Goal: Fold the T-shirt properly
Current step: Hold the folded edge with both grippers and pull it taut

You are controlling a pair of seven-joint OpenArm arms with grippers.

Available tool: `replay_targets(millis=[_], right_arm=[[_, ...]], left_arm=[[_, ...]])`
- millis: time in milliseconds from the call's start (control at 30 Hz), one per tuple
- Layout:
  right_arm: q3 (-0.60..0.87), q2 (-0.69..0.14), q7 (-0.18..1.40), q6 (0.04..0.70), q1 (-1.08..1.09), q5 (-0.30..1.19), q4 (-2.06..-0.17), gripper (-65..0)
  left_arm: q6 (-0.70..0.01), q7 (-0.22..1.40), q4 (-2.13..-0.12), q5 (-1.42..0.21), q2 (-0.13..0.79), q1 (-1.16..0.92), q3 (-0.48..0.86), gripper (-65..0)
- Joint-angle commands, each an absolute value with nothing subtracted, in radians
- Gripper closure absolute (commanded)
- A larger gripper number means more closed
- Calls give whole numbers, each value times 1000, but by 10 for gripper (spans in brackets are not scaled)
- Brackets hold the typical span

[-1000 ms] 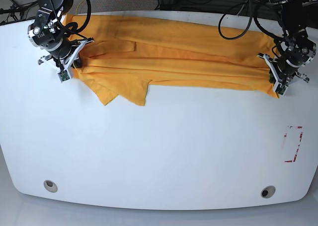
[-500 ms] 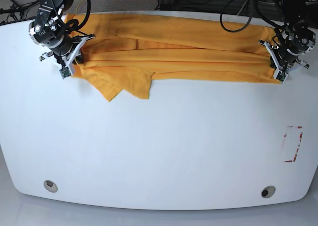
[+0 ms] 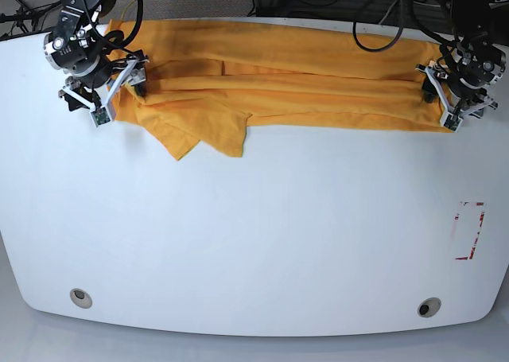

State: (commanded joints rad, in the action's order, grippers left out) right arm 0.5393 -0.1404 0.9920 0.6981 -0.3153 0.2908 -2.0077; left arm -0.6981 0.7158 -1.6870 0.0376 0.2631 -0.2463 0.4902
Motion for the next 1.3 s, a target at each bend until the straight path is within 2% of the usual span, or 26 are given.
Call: replay_targets(millis=[300, 567, 700, 833, 900, 1100, 1300], right_arm=[[573, -142, 998, 698, -314, 506, -2014, -495], [573, -127, 995, 698, -315, 510, -2009, -480], [570, -102, 990, 698, -294, 490, -1994, -422], [568, -85, 990, 698, -249, 426, -1965, -325], [567, -79, 990, 698, -237, 395, -1949, -303], [567, -84, 995, 698, -229, 338, -1936, -270], [568, -134, 998, 698, -285, 337, -1934, -239]], left_arm=[[-698, 750, -1791, -102, 263, -223, 498, -397], [-698, 792, -1824, -157, 249, -223, 493, -397], [-698, 791, -1808, -131, 202, -222, 496, -397], [-698, 791, -1801, -62, 163, -222, 496, -397], [-698, 791, -1796, -24, 151, -222, 498, -397], [-698, 785, -1692, 131, 139, -217, 496, -396], [-698, 751, -1630, 154, 174, -216, 498, -396]])
